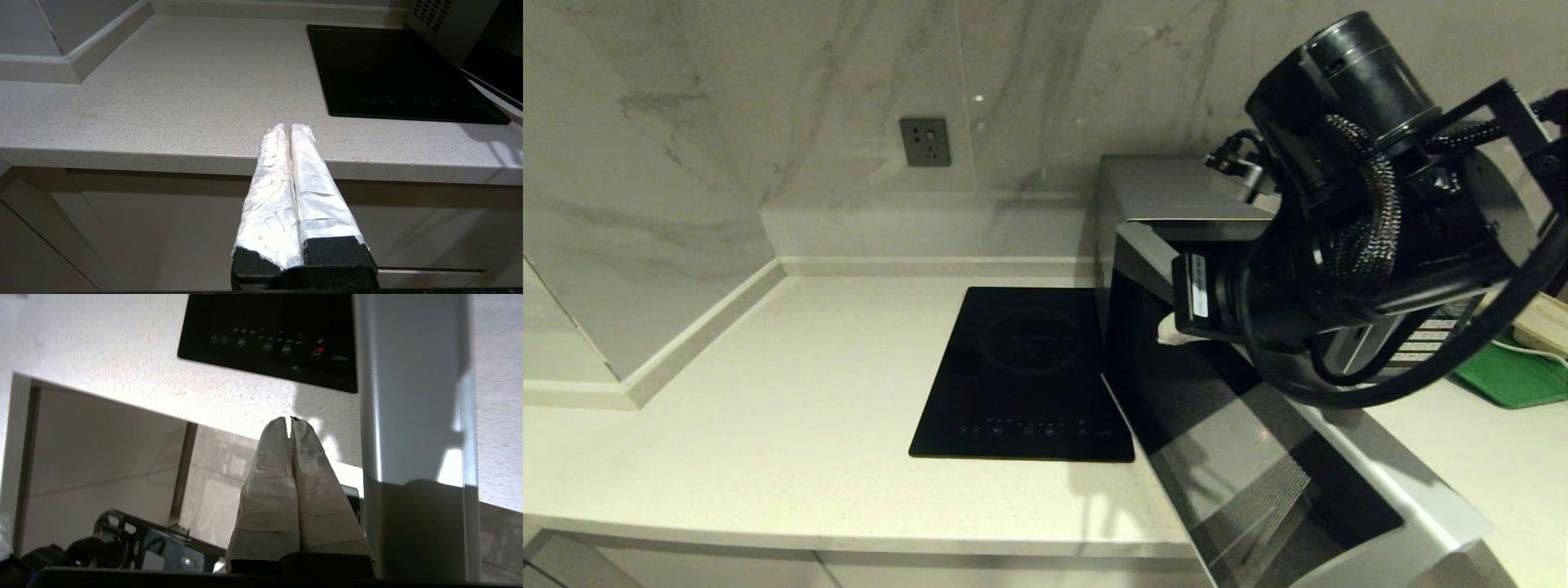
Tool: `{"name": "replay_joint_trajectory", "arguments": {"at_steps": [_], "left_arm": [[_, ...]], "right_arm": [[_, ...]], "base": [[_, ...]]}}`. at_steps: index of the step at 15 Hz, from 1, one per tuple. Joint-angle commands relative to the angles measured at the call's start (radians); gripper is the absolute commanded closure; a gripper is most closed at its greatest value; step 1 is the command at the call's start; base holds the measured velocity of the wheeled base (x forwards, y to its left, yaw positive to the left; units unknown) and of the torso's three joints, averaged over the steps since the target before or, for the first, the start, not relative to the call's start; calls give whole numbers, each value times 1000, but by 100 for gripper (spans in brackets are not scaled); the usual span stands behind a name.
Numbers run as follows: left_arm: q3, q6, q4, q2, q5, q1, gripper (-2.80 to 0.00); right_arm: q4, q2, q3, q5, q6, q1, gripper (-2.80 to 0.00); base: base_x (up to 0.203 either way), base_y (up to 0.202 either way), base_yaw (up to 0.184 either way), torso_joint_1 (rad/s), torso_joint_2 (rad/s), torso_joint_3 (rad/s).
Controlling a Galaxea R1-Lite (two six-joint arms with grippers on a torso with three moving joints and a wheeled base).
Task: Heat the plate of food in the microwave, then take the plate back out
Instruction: Close the microwave oven
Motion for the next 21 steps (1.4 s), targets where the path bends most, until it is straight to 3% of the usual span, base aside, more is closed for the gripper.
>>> {"name": "replay_joint_trajectory", "arguments": {"at_steps": [1, 4, 10, 16, 21], "left_arm": [[0, -1, -1, 0, 0, 0, 0], [0, -1, -1, 0, 0, 0, 0], [0, -1, -1, 0, 0, 0, 0], [0, -1, -1, 0, 0, 0, 0], [0, -1, 0, 0, 0, 0, 0]], "right_arm": [[-46, -95, 85, -35, 3, -35, 0], [-135, -172, 194, -131, -7, -69, 0], [-140, -277, 290, -154, -1, -242, 0], [-141, -505, 501, -154, 42, -353, 0], [-201, -542, 603, -151, 49, -469, 0]], "base": [[0, 0, 0, 0, 0, 0], [0, 0, 0, 0, 0, 0], [0, 0, 0, 0, 0, 0], [0, 0, 0, 0, 0, 0], [0, 0, 0, 0, 0, 0]]}}
